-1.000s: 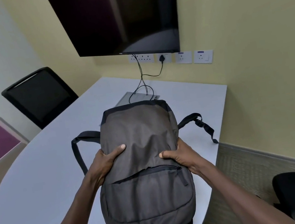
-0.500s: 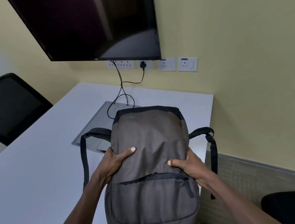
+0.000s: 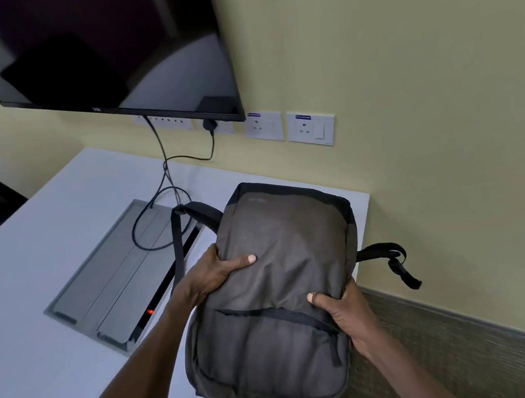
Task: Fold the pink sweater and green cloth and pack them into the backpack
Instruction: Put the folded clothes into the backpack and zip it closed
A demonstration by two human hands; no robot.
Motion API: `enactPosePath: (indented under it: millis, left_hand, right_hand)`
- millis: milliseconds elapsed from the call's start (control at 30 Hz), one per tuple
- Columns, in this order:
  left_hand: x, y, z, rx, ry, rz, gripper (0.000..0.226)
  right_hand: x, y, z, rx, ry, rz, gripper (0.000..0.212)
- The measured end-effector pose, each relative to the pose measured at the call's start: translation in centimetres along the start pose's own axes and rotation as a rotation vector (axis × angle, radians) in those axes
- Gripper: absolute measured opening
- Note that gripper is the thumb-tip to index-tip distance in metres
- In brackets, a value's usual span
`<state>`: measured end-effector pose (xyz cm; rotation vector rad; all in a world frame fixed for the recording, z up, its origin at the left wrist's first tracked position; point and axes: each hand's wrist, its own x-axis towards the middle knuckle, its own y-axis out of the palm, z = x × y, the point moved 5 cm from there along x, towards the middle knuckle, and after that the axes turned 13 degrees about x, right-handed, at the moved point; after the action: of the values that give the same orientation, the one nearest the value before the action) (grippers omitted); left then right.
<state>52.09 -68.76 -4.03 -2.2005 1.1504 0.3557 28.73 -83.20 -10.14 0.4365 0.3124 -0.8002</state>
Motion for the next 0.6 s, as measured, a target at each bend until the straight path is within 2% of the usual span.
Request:
enactPosePath:
  millis: [200,333,467,600]
  left_hand:
    - [7.5,2.5,-1.7,0.055,-0.045,0.043,0.093]
    - [11.0,3.8,-1.7,0.072,-0.078,0.038,0.115]
    - [13.9,3.9,-2.8,0.047,-0.073,0.054,0.112]
    - [15.4,3.0,-3.4,0.119,-0.078,-0.015,0.115]
  right_hand:
    - [5.3,-2.9,1.0,0.000,0.005,-0.072,0.083]
    - [8.5,-4.9,1.7,-0.016,0.034,-0.108,0.089]
    - [11.3,-5.6,3.0,-0.045,0.036,-0.118,0.088]
    - [13.1,-5.3,3.4,-0.039,0.063,-0.121,0.106]
